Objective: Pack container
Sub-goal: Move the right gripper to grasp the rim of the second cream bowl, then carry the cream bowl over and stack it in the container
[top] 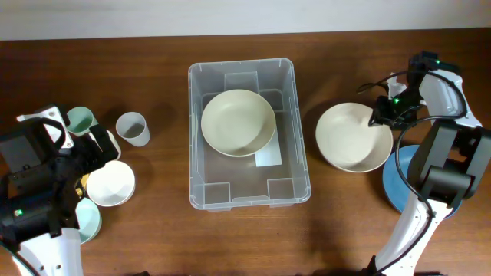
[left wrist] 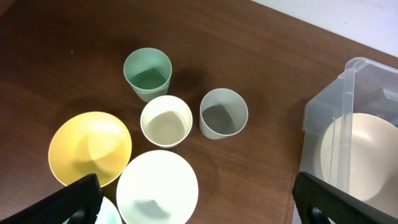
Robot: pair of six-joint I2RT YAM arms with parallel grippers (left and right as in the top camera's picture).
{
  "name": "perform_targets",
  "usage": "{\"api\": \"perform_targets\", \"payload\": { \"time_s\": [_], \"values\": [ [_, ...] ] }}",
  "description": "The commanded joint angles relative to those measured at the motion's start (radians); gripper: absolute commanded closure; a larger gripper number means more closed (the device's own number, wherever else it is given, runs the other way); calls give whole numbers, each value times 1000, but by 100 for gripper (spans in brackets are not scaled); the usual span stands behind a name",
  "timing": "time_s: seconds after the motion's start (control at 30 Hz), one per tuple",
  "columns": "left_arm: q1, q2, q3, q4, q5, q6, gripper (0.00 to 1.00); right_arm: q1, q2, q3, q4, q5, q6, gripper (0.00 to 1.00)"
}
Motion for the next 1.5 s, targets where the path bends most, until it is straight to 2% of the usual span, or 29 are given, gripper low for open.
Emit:
{"api": "perform_targets", "payload": {
  "time_s": [0.0, 0.17, 0.63, 0.7, 0.8, 0.83, 1.07, 1.23, 1.47],
  "values": [
    [6, 2, 27, 3, 11, -9, 0, -2, 16, -5, 1, 3, -11, 62],
    [6, 2, 27, 2, 11, -9, 0, -2, 16, -7, 1, 6, -11, 71],
    [6, 2, 27, 3, 11, -9, 1, -2, 16, -89, 53, 54, -11, 71],
    [6, 2, 27, 3, 11, -9, 1, -2, 16, -89, 53, 54, -11, 76],
    [6, 2, 27, 2, 11, -9, 0, -2, 16, -88, 53, 54, -11, 89],
    [6, 2, 27, 2, 11, -9, 0, -2, 16, -88, 53, 54, -10, 96],
    [6, 2, 27, 3, 11, -9, 0, -2, 16, -87, 55, 54, -1, 96],
    [6, 2, 27, 3, 11, -9, 1, -4, 13, -68, 56, 54, 92, 96],
    [6, 2, 27, 3, 11, -8, 1, 0, -84, 114, -31, 50, 148, 96]
  ]
}}
